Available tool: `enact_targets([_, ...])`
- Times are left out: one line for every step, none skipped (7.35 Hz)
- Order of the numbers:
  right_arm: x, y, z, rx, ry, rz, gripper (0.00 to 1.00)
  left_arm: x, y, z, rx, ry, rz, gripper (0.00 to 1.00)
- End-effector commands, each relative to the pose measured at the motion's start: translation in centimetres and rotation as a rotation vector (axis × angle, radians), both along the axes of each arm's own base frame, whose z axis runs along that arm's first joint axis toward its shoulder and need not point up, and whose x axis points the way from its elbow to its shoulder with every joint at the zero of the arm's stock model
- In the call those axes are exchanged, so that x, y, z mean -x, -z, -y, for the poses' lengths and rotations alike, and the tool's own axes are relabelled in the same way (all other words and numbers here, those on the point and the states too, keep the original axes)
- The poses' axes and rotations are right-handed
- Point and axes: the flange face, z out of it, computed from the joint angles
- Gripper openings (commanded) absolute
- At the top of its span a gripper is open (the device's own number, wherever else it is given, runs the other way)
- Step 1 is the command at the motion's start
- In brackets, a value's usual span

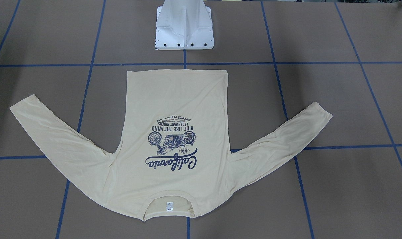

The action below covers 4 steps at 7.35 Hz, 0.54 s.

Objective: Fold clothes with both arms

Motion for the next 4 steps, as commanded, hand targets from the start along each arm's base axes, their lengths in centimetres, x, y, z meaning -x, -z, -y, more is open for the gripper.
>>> enact_targets([0.0,0.1,0.0,-0.003,0.001,0.0,1.0,0.0,0.6,0.2,-0.013,-0.003,-0.005,0.99])
enact_targets([0.0,0.7,0.3,-0.016,0.001,0.0,1.0,-0.1,1.3,0.2,-0.037,-0.003,-0.006,0.99])
enact_targets([0.0,1.8,0.8,-0.042,0.004,0.0,1.0,0.0,3.8,0.1,-0.091,-0.003,-0.007,0.99])
enact_targets([0.0,3.2,1.3,-0.085,0.003,-0.002,1.0,0.0,5.7,0.1,-0.128,-0.003,-0.007,0.99])
